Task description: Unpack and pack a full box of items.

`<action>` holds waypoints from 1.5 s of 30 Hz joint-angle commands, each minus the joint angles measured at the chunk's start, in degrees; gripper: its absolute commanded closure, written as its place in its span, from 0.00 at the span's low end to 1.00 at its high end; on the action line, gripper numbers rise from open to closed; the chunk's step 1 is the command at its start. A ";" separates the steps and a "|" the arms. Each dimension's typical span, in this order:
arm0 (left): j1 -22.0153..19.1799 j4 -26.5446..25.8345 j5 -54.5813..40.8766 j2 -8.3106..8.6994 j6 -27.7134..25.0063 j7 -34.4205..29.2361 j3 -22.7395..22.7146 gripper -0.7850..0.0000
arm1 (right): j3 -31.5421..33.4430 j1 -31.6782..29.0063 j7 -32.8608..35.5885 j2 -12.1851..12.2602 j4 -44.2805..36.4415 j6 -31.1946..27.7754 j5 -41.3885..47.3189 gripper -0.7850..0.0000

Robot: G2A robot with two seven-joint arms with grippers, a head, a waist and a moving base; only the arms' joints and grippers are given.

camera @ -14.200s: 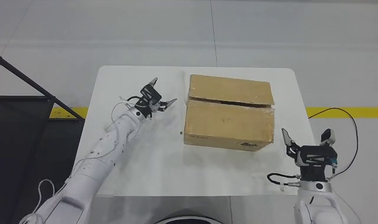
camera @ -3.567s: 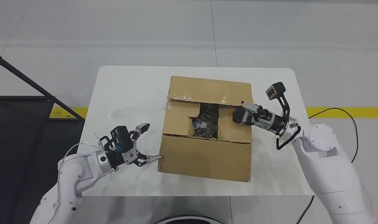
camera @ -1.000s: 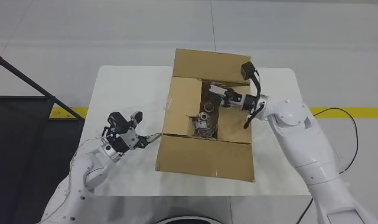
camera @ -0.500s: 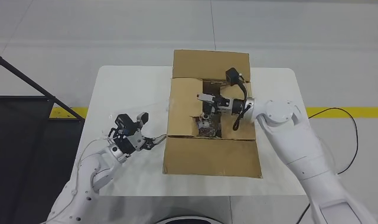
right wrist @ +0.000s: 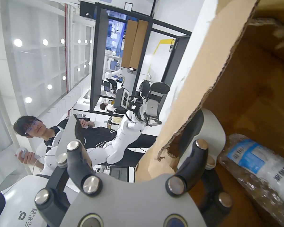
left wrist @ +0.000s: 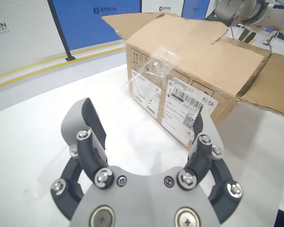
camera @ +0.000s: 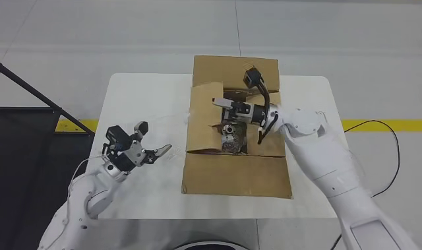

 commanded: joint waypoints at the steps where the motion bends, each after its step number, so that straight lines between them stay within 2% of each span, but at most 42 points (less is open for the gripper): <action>1: 0.95 -0.49 -0.68 0.15 0.57 0.56 -1.91 0.00 | -0.43 0.01 -0.53 -0.31 -1.63 -0.88 0.11 0.00; 9: 4.55 -1.76 -3.71 0.54 2.60 2.02 -8.30 0.00 | -4.58 0.67 -6.61 -2.28 -6.88 -2.71 -3.45 0.00; 19: 8.12 -2.56 -6.69 0.55 4.69 3.66 -12.79 0.00 | -11.13 1.65 -15.13 -5.85 -4.25 -6.35 -7.18 0.00; 26: 9.26 -3.11 -7.38 0.51 4.83 4.10 -14.22 0.00 | -15.78 4.11 -14.89 -8.96 1.26 -6.08 -6.83 0.00; 33: 10.14 -3.33 -8.39 0.43 4.87 4.96 -15.51 0.00 | -17.77 5.43 -14.05 -11.15 5.01 -5.93 -7.07 0.00; 45: 10.95 -5.52 -9.51 0.32 3.95 4.63 -16.56 0.00 | -17.01 5.66 -12.35 -12.82 7.46 -6.69 -7.89 0.00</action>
